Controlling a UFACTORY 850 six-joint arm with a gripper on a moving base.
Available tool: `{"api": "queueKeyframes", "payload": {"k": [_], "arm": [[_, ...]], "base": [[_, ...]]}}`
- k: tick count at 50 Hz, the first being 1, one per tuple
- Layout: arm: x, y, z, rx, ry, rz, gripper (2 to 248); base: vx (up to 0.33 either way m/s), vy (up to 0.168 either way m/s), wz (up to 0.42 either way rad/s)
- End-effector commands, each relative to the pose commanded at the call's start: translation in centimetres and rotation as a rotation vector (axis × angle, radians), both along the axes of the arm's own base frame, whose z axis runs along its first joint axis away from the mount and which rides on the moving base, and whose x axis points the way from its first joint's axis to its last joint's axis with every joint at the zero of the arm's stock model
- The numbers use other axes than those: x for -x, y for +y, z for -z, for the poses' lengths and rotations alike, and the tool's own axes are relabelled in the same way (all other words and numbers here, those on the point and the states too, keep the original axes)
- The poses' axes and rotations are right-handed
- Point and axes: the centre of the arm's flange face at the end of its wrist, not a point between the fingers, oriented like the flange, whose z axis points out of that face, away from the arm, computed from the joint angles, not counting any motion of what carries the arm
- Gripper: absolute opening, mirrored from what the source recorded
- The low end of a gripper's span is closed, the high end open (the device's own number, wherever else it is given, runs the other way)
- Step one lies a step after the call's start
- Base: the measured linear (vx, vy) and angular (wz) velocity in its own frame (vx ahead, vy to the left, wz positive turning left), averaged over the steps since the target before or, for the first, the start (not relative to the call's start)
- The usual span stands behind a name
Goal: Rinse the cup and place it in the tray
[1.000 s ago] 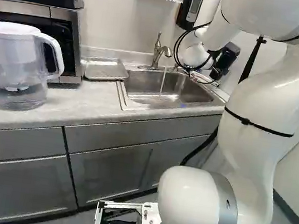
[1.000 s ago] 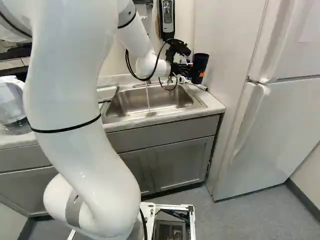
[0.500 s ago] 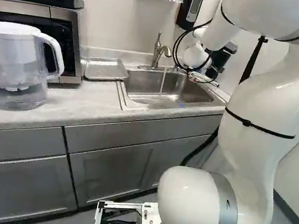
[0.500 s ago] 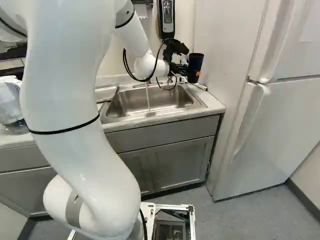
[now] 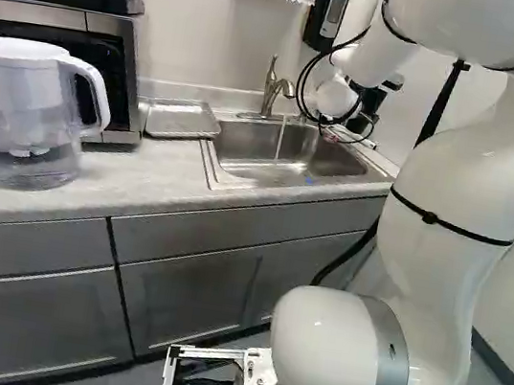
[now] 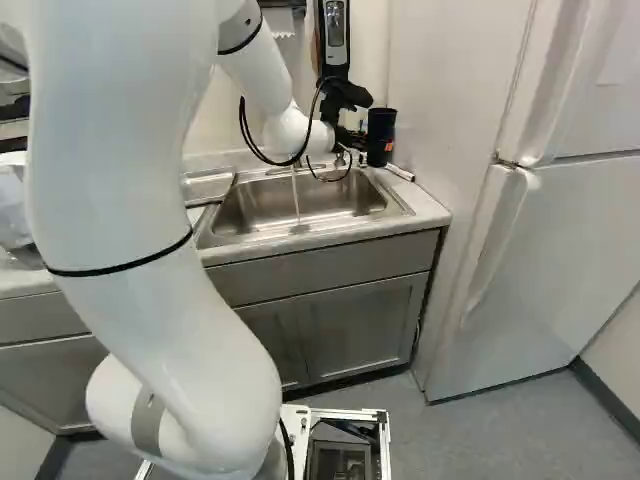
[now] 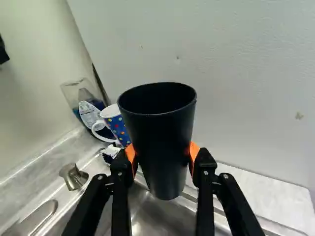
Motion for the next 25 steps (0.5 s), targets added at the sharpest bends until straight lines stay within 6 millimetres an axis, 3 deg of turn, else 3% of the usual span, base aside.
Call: {"api": "queueKeyframes", "payload": {"k": [25], "arm": [[1.7, 1.6, 0.0, 0.028, 0.034, -0.094, 122]], "base": [[0.000, 0.000, 0.000]]}}
